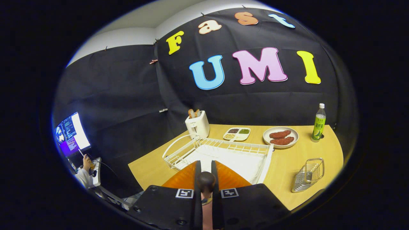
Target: Take the plate from the dish rack, then take the spoon from the basket and place it into the plate.
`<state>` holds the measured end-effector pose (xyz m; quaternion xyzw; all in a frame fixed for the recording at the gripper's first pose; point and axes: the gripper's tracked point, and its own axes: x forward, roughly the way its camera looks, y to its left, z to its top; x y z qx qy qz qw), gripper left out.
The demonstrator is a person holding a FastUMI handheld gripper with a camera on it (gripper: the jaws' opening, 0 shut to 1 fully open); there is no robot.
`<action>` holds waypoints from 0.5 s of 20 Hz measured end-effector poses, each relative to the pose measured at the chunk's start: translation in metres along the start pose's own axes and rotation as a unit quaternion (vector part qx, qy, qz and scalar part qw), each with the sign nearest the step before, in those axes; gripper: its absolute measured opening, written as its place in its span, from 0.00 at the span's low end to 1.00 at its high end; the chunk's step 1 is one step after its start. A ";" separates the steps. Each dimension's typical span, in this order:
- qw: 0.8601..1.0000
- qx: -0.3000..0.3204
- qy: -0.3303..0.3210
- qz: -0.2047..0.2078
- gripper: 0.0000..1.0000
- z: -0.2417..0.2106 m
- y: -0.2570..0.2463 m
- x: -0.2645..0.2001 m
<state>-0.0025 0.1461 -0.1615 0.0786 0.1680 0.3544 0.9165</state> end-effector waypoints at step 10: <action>0.997 0.040 0.053 -0.034 0.16 -0.080 0.030 0.052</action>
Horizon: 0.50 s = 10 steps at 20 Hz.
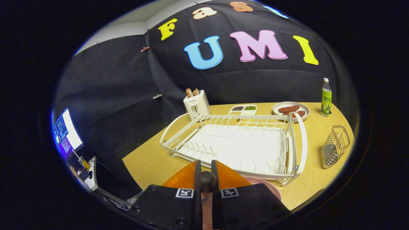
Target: Take the plate from the dish rack, then take the spoon from the basket and place it into the plate.
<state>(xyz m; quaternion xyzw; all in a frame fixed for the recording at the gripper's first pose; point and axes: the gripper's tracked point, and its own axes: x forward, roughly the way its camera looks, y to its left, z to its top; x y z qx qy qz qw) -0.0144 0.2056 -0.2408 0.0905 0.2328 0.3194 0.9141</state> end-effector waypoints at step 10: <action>0.997 -0.022 0.017 -0.069 0.66 -0.005 -0.047 -0.021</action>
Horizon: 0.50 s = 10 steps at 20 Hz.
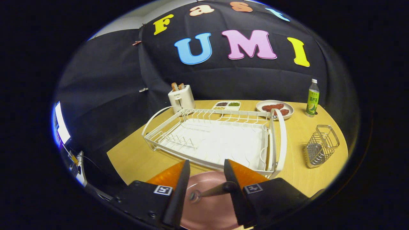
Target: Take the plate from the dish rack, then take the spoon from the basket and place it into the plate.
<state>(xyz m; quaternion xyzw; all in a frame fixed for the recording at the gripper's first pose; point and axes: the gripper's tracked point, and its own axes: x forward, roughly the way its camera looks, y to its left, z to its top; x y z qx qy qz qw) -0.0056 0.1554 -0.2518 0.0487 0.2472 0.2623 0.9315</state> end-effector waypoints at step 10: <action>0.992 -0.037 -0.065 -0.103 0.98 0.078 -0.061 -0.058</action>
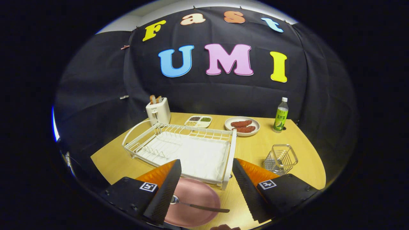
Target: Take the plate from the dish rack, then take the spoon from the basket and place it into the plate.
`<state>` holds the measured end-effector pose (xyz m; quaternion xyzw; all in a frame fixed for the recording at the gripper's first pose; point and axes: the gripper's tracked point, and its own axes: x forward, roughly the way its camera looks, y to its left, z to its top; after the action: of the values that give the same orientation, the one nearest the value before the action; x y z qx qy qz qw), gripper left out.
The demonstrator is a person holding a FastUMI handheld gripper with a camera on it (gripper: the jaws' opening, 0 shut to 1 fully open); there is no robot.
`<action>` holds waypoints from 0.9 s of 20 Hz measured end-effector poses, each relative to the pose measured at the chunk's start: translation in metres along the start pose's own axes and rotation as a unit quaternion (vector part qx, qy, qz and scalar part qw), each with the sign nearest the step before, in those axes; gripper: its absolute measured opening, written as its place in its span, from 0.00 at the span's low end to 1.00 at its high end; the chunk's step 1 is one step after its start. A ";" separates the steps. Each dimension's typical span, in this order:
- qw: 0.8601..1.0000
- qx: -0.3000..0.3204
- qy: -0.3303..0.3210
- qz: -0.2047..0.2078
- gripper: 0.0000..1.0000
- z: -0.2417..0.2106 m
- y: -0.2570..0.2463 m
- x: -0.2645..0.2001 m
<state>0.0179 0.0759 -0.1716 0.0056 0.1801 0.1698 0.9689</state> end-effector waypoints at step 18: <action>0.967 0.001 -0.189 -0.173 0.99 0.199 -0.066 -0.137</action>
<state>-0.0113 -0.0213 0.0570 0.0077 -0.0074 -0.0044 0.9999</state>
